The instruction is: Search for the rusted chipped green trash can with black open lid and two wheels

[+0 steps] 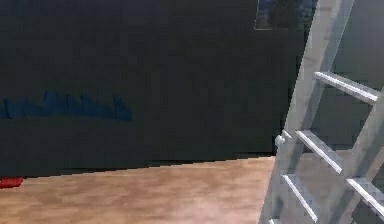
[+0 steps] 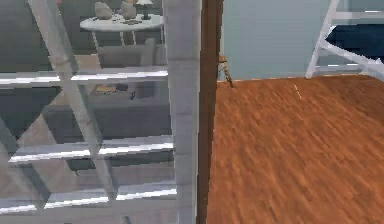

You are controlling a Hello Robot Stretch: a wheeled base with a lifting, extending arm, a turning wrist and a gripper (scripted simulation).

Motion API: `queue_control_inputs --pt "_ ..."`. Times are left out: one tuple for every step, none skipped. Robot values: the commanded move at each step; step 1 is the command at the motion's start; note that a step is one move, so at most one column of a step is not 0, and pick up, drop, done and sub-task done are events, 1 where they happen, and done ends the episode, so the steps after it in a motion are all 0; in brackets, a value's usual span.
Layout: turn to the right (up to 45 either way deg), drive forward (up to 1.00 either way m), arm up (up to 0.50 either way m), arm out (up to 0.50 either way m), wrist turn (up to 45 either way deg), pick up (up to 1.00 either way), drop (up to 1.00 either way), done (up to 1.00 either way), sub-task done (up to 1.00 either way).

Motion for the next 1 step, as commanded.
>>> queue_control_inputs --pt "0.0 0.95 0.0 0.0 0.0 0.0 0.0 0.0 0.0"
